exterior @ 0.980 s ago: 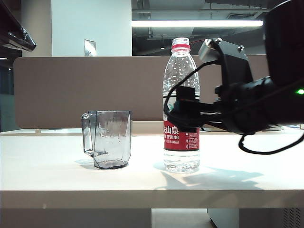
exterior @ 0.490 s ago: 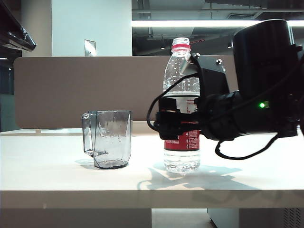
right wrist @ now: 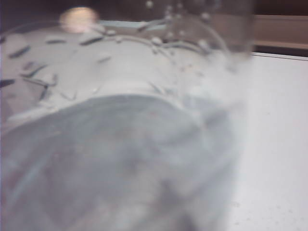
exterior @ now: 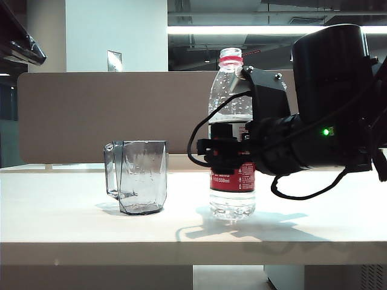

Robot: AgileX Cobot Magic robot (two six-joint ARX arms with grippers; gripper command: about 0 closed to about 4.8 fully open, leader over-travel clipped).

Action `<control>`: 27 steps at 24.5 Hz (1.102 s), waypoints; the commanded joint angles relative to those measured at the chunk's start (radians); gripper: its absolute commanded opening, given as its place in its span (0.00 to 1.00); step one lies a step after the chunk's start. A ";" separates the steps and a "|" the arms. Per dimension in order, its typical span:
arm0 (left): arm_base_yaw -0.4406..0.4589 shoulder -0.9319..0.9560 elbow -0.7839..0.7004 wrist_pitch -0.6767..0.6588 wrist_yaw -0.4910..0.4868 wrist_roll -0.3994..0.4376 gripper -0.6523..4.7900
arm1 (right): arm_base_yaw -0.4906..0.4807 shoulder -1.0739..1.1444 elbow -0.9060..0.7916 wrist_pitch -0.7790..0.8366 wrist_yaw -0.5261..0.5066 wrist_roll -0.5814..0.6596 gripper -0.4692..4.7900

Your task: Pick up the mineral water bottle on the table and pour water into the mug until it's full.

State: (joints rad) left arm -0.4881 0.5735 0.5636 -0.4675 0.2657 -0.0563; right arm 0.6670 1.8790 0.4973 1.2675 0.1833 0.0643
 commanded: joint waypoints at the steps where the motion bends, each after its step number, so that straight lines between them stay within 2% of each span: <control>1: 0.001 -0.001 0.006 0.012 0.001 0.003 0.11 | 0.000 -0.003 0.005 -0.001 0.010 -0.076 0.48; 6: 0.001 -0.001 0.005 0.012 0.001 0.003 0.11 | -0.002 -0.007 0.024 -0.074 0.010 -0.112 0.48; 20: 0.001 -0.001 0.006 0.012 0.001 0.003 0.11 | -0.034 -0.087 0.202 -0.476 0.088 -0.405 0.48; 22: 0.001 -0.001 0.006 0.012 0.001 0.003 0.11 | -0.038 -0.089 0.217 -0.486 0.108 -0.483 0.48; 25: 0.001 -0.001 0.006 0.012 0.001 0.003 0.11 | -0.037 -0.089 0.230 -0.485 0.141 -0.668 0.48; 27: 0.001 -0.001 0.006 0.012 0.001 0.003 0.11 | -0.037 -0.089 0.230 -0.485 0.148 -0.734 0.48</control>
State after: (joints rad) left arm -0.4881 0.5739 0.5640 -0.4675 0.2657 -0.0563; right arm 0.6273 1.7981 0.7185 0.7414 0.3157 -0.6003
